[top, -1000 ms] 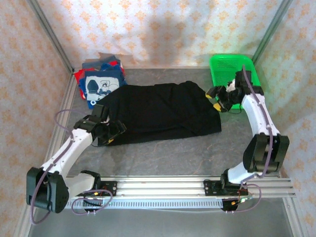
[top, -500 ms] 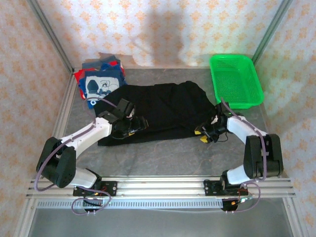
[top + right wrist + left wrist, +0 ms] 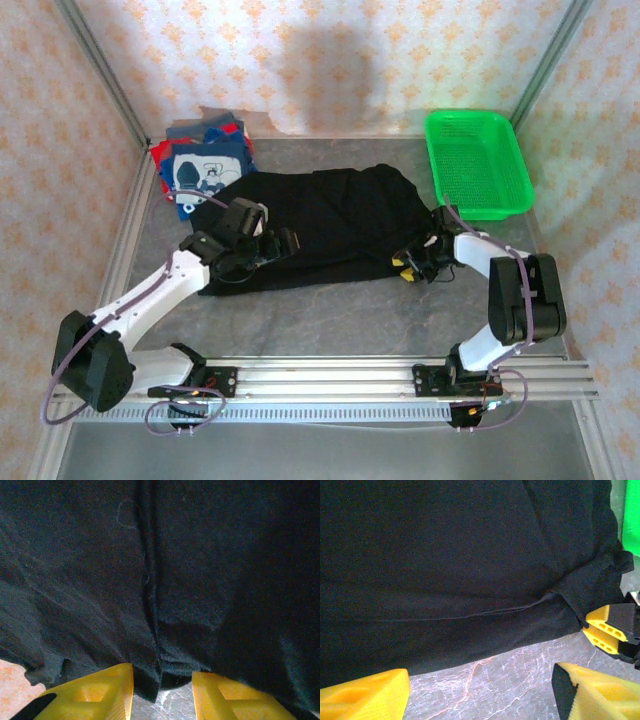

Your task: Fold and stack the t-shirts

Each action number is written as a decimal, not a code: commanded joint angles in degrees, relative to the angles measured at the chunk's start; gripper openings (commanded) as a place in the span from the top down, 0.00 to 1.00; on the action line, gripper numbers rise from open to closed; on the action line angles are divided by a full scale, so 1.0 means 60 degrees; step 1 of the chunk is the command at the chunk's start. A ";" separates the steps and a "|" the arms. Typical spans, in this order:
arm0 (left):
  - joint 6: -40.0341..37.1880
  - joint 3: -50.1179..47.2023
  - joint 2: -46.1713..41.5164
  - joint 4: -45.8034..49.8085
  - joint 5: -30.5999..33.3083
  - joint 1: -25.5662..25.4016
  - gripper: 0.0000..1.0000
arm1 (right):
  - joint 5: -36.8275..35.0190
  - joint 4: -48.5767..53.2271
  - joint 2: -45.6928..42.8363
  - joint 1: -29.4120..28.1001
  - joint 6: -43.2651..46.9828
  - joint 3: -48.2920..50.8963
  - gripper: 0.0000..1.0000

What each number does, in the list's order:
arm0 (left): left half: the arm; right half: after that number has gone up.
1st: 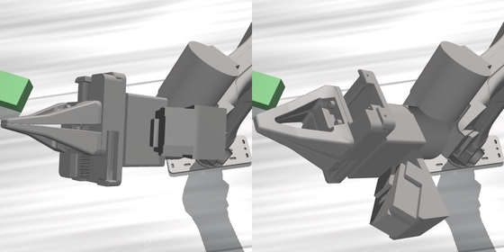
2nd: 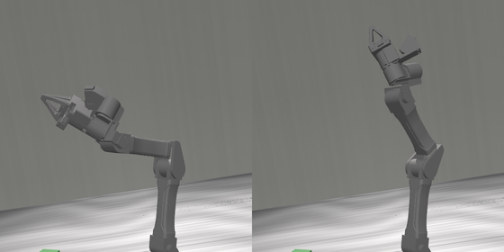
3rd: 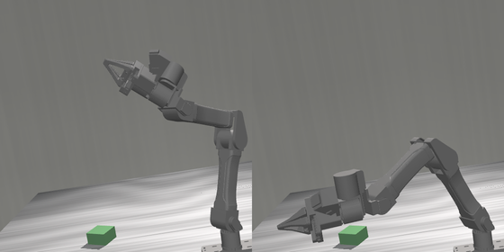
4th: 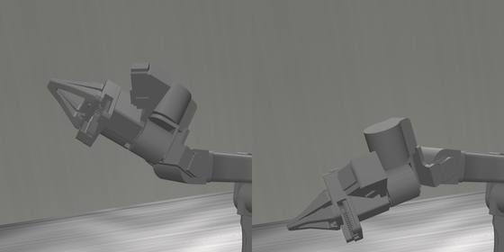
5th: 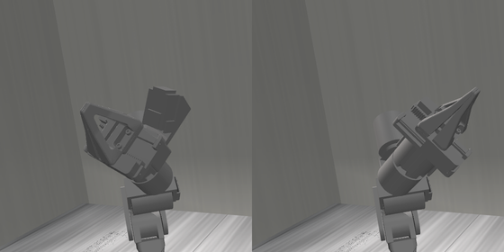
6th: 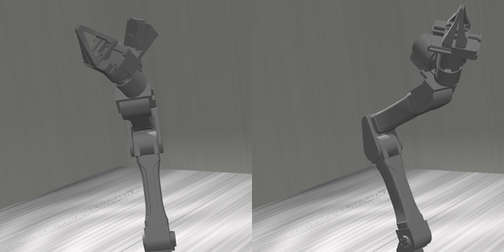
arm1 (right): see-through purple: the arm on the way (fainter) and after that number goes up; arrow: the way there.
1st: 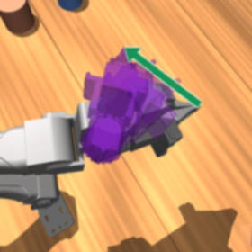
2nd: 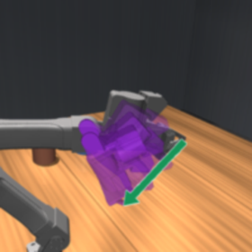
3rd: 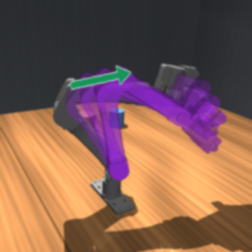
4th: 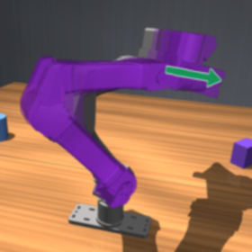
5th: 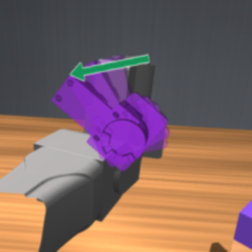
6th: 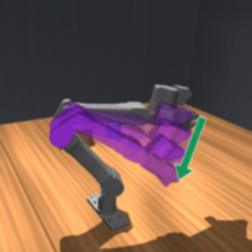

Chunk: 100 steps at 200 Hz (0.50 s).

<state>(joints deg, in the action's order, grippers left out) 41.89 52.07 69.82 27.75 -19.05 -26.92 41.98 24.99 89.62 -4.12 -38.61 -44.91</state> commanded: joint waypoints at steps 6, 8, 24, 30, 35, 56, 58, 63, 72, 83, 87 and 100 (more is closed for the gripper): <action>-0.0285 -0.0167 -0.0450 0.0523 0.0458 -0.0052 0.24 | -0.0078 -0.0207 0.0120 -0.0111 -0.0201 -0.0323 0.66; -0.0287 -0.0186 -0.0476 0.0533 0.0474 -0.0036 0.24 | -0.0081 -0.0210 0.0121 -0.0117 -0.0223 -0.0334 0.66; -0.0316 -0.0276 -0.0604 0.0568 0.0481 -0.0051 0.24 | -0.0041 -0.0246 0.0199 -0.0163 -0.0283 -0.0422 0.68; -0.0314 -0.0302 -0.0635 0.0587 0.0475 -0.0040 0.24 | 0.0005 -0.0267 0.0222 -0.0177 -0.0323 -0.0458 0.68; -0.0304 -0.0328 -0.0650 0.0608 0.0479 -0.0041 0.24 | 0.0026 -0.0270 0.0245 -0.0190 -0.0345 -0.0475 0.69; -0.0302 -0.0438 -0.0709 0.0634 0.0491 -0.0047 0.24 | 0.0106 -0.0163 0.0282 -0.0222 -0.0346 -0.0601 0.70; -0.0302 -0.0448 -0.0720 0.0642 0.0490 -0.0046 0.24 | 0.0119 -0.0133 0.0271 -0.0225 -0.0347 -0.0623 0.70; -0.0288 -0.0481 -0.0737 0.0634 0.0494 -0.0052 0.24 | 0.0101 -0.0077 0.0239 -0.0234 -0.0320 -0.0665 0.71; -0.0265 -0.0539 -0.0778 0.0612 0.0506 -0.0048 0.24 | 0.0074 0.0048 0.0198 -0.0235 -0.0262 -0.0711 0.71; -0.0244 -0.0621 -0.0824 0.0605 0.0519 -0.0048 0.24 | 0.0061 0.0189 0.0204 -0.0229 -0.0182 -0.0762 0.71; -0.0233 -0.0655 -0.0839 0.0594 0.0533 -0.0041 0.24 | 0.0097 0.0210 0.0202 -0.0236 -0.0165 -0.0777 0.71; -0.0200 -0.0717 -0.0870 0.0578 0.0514 -0.0041 0.24 | 0.0199 0.0304 0.0224 -0.0236 -0.0159 -0.0812 0.71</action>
<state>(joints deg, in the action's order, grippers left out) 41.50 48.82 66.11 30.24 -17.52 -26.92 42.28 24.82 90.96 -5.10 -40.03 -47.99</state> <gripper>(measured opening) 0.759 0.293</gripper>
